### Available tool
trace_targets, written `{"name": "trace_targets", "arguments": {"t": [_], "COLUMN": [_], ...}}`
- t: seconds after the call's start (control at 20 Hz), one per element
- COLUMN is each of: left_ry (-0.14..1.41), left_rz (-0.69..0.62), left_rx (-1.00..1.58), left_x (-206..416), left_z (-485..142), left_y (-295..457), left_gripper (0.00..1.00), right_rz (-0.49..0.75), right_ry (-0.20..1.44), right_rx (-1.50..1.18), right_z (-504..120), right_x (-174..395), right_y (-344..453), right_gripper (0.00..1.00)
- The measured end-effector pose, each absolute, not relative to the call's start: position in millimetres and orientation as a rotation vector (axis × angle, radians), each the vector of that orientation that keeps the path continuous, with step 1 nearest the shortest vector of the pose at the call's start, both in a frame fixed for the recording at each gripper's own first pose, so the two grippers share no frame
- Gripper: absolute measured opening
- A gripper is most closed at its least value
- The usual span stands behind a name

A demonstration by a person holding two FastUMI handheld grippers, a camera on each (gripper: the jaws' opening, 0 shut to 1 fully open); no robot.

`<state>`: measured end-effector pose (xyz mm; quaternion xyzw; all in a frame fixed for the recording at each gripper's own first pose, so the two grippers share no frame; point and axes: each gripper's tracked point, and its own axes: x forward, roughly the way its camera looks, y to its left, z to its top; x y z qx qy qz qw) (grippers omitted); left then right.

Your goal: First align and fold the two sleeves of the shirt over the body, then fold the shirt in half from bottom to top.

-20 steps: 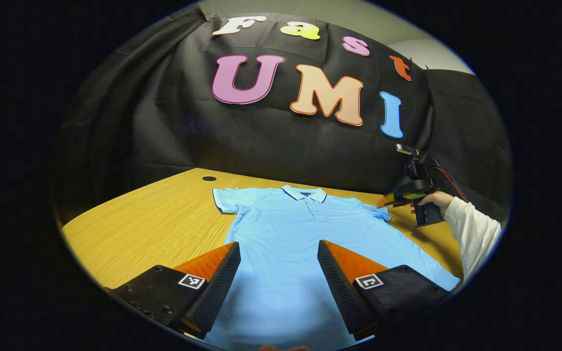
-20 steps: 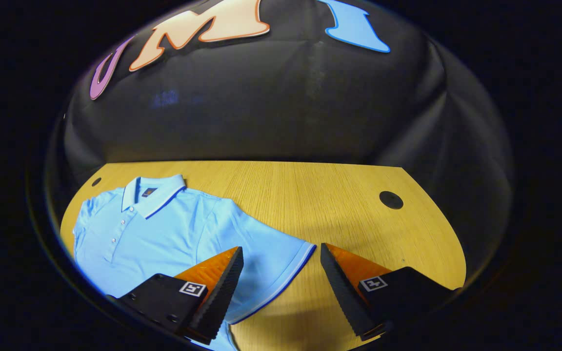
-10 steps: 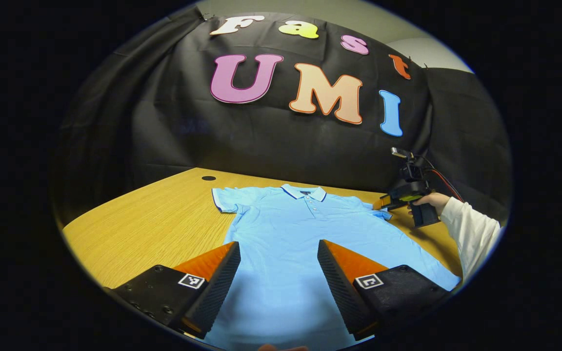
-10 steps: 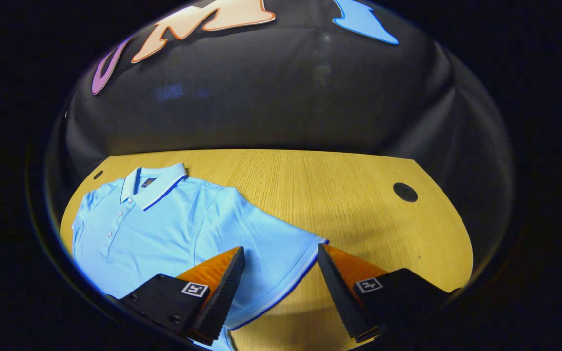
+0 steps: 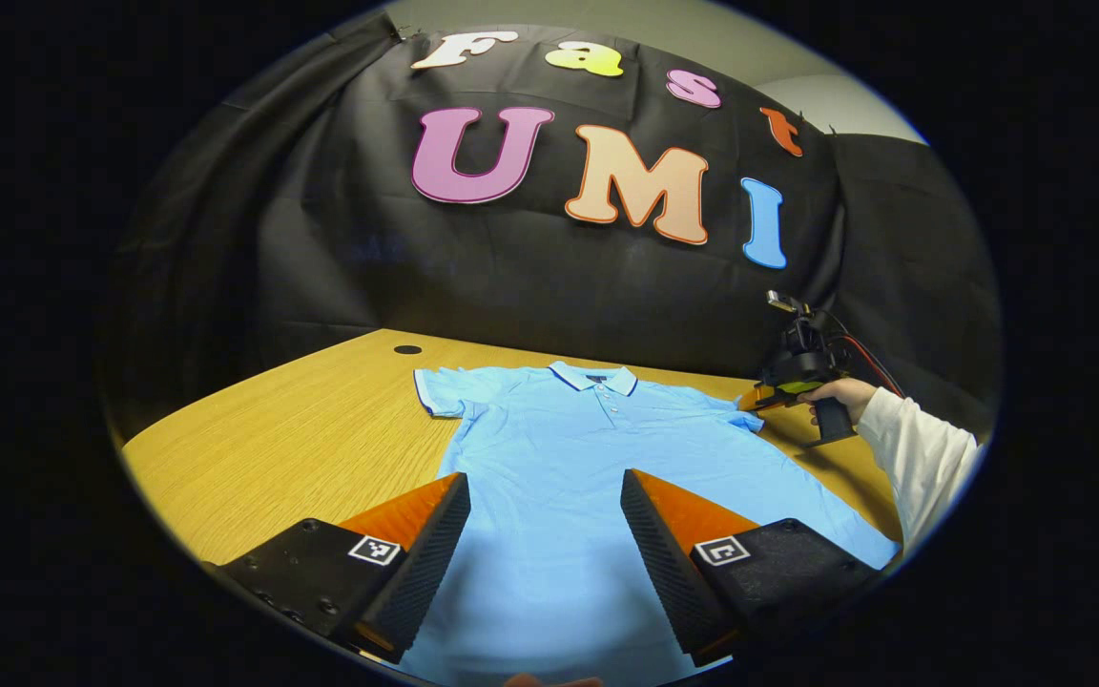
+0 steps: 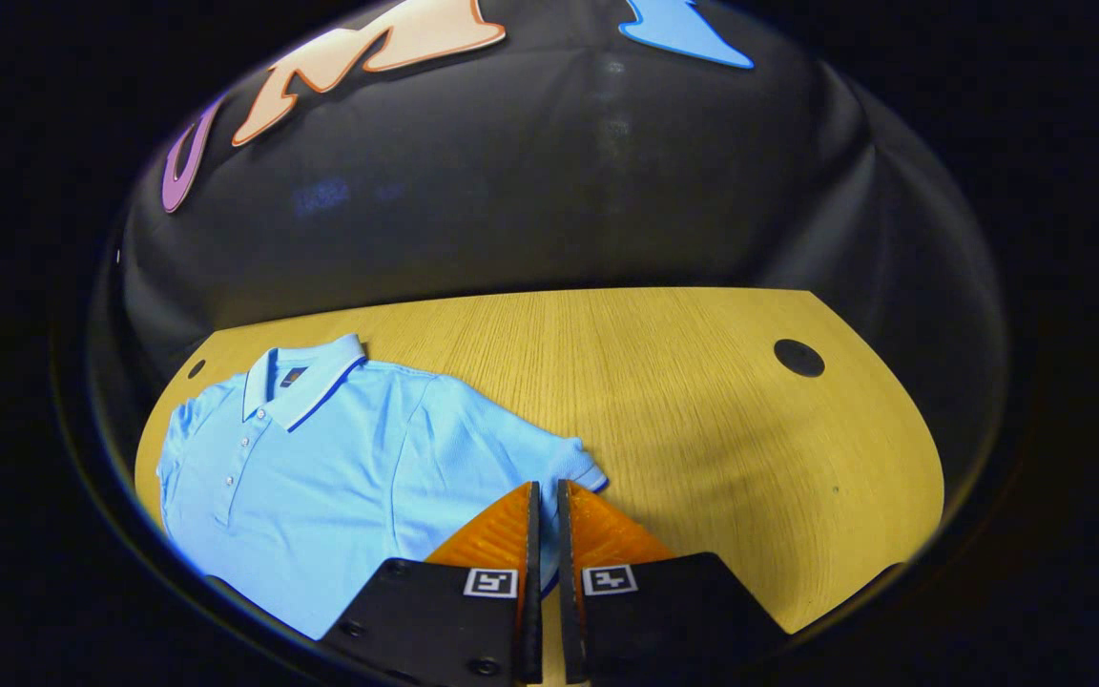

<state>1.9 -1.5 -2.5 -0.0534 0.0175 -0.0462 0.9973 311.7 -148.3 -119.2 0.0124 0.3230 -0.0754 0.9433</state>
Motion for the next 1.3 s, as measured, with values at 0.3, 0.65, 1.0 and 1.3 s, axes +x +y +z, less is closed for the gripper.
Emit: {"name": "trace_targets", "arguments": {"t": [0.3,0.65,1.0,1.3], "left_ry": [0.034,0.031,0.029,0.032], "left_rz": [-0.09,-0.088,-0.076,-0.043], "left_rx": [-0.106,-0.103,-0.114,-0.151], "left_x": [1.1,1.0,1.4,2.3], "left_z": [-2.2,-1.3,-1.5,-1.5], "left_y": [-1.6,-2.0,0.2,10.0], "left_gripper": [0.95,0.95,0.95,0.96], "right_rz": [0.015,0.22,0.314,0.307], "right_ry": [0.54,0.539,0.545,0.438], "right_rx": [0.095,0.177,0.172,0.223], "right_z": [-68.1,-78.0,-80.0,-34.0], "right_x": [312.5,305.1,287.8,239.7], "right_y": [-70.3,27.3,49.4,33.3], "right_gripper": [0.11,0.1,0.81,0.98]}}
